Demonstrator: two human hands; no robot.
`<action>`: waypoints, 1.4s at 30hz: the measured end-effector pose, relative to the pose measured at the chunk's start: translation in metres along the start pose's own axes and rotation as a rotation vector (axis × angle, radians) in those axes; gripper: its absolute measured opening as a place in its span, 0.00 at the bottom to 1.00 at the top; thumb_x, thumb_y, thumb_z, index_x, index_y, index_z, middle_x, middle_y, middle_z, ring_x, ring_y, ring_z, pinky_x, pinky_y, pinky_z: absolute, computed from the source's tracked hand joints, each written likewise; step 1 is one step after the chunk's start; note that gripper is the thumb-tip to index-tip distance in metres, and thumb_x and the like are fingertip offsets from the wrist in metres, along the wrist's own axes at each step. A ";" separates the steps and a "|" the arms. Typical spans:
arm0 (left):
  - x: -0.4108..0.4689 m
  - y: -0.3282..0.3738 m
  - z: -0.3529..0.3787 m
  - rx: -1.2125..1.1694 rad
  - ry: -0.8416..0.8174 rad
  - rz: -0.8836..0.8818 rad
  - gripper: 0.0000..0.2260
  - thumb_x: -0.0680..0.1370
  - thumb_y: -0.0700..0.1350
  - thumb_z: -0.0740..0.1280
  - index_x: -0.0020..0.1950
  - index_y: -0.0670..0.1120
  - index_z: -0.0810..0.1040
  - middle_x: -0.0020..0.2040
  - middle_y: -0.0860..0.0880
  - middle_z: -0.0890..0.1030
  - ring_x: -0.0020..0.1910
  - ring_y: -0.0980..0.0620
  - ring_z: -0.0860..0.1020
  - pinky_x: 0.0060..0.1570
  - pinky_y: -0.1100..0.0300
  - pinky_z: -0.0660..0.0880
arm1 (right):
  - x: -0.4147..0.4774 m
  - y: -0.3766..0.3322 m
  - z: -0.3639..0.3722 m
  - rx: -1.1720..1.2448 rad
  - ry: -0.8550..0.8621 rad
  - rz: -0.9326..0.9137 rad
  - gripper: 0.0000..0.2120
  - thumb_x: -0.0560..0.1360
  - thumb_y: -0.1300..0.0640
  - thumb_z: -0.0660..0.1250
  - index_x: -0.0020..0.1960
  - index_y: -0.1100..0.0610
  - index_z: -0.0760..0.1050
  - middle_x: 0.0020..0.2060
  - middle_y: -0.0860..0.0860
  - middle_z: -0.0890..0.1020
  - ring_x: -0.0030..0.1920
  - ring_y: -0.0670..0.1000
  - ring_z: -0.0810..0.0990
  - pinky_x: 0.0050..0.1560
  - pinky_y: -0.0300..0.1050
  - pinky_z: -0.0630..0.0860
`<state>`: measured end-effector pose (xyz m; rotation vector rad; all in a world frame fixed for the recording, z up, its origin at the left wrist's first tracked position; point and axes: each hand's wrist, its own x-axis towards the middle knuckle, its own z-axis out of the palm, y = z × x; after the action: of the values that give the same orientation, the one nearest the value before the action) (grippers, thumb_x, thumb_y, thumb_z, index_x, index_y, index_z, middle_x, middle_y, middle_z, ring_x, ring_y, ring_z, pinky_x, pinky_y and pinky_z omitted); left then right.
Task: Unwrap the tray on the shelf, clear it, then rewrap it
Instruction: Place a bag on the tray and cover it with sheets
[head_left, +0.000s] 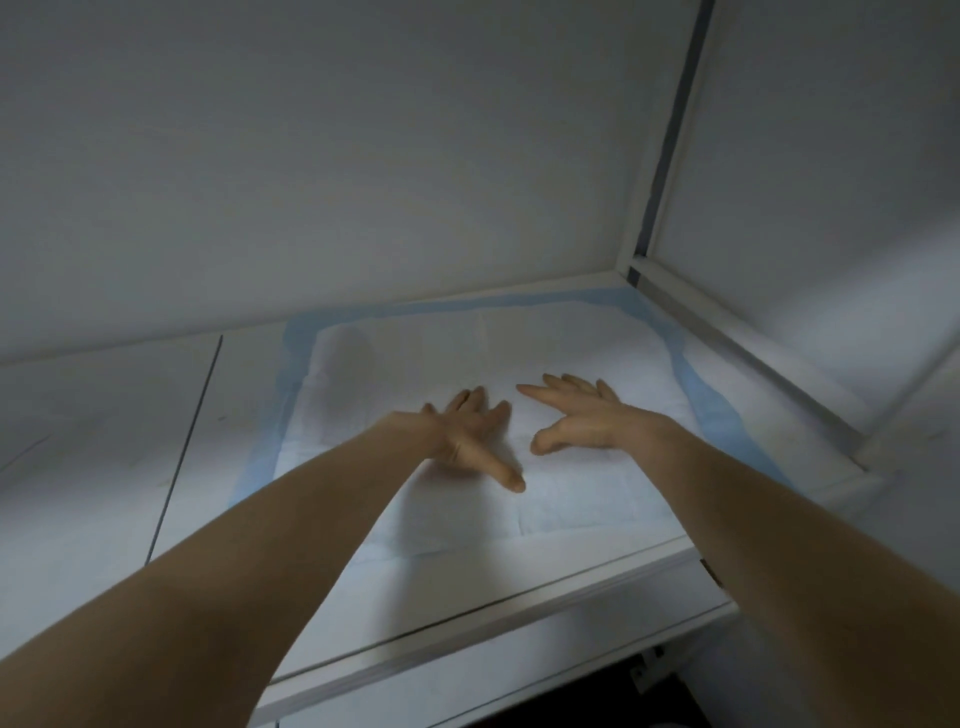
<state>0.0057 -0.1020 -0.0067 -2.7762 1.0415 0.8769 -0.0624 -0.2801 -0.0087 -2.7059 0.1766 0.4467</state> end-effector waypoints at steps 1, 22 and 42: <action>0.001 0.001 0.000 0.009 -0.012 -0.001 0.52 0.66 0.69 0.67 0.77 0.56 0.36 0.77 0.48 0.33 0.76 0.49 0.33 0.72 0.38 0.38 | -0.003 0.001 0.000 -0.029 -0.018 0.008 0.41 0.69 0.43 0.68 0.75 0.35 0.49 0.78 0.45 0.45 0.77 0.48 0.40 0.76 0.56 0.36; -0.005 0.020 0.002 -0.070 0.019 -0.096 0.46 0.61 0.79 0.59 0.73 0.69 0.44 0.78 0.52 0.35 0.76 0.43 0.34 0.70 0.31 0.41 | -0.010 0.055 -0.020 -0.005 0.374 0.547 0.26 0.75 0.53 0.61 0.71 0.56 0.60 0.64 0.61 0.68 0.64 0.61 0.71 0.62 0.52 0.70; -0.013 -0.044 0.000 -0.135 0.294 -0.662 0.39 0.76 0.68 0.51 0.77 0.41 0.53 0.75 0.38 0.59 0.74 0.38 0.58 0.71 0.47 0.58 | 0.034 -0.006 -0.014 -0.513 0.276 0.100 0.23 0.81 0.46 0.45 0.69 0.54 0.67 0.65 0.56 0.72 0.65 0.57 0.71 0.70 0.53 0.59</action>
<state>0.0250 -0.0605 -0.0063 -3.0917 0.0264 0.4679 -0.0258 -0.2824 -0.0059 -3.2703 0.3110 0.1545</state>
